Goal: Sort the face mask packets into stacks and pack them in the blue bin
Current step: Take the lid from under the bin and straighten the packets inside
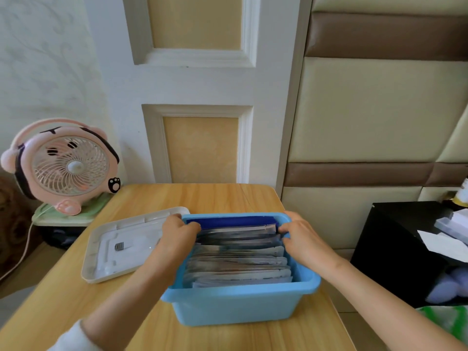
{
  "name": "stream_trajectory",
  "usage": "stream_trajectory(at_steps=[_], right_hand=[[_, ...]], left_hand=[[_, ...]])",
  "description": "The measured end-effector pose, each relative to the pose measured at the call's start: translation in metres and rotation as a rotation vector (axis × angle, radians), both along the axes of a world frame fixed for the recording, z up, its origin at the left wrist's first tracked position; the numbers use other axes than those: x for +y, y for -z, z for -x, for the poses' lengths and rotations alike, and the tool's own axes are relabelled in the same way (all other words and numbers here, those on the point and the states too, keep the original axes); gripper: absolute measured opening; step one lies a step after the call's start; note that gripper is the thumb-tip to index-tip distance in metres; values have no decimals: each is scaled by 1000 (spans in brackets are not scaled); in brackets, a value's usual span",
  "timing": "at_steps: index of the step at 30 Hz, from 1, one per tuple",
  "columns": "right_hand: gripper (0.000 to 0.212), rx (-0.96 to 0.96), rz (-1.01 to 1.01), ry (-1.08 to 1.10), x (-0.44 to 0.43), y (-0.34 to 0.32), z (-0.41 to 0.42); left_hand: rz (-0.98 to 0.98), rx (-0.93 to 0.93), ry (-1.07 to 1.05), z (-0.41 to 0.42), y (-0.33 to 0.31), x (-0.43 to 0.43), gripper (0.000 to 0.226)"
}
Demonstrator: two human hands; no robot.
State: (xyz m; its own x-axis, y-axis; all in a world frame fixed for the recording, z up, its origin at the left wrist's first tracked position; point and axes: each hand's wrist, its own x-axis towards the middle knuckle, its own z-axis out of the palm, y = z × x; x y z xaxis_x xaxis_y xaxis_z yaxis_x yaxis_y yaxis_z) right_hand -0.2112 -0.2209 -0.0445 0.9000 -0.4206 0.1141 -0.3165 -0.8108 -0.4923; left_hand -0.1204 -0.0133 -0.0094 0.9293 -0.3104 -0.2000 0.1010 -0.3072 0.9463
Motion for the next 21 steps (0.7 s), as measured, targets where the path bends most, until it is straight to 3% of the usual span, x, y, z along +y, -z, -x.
stream_trajectory(at_steps=[3,8,21], right_hand=[[28,5,12,13,1,-1,0],[32,21,14,23,2,-1,0],[37,-13,-42,58,-1,3,0]], left_hand=[[-25,68,26,2,5,1,21],[30,306,-4,-14,9,-1,30],[-15,268,82,-15,25,-6,34]])
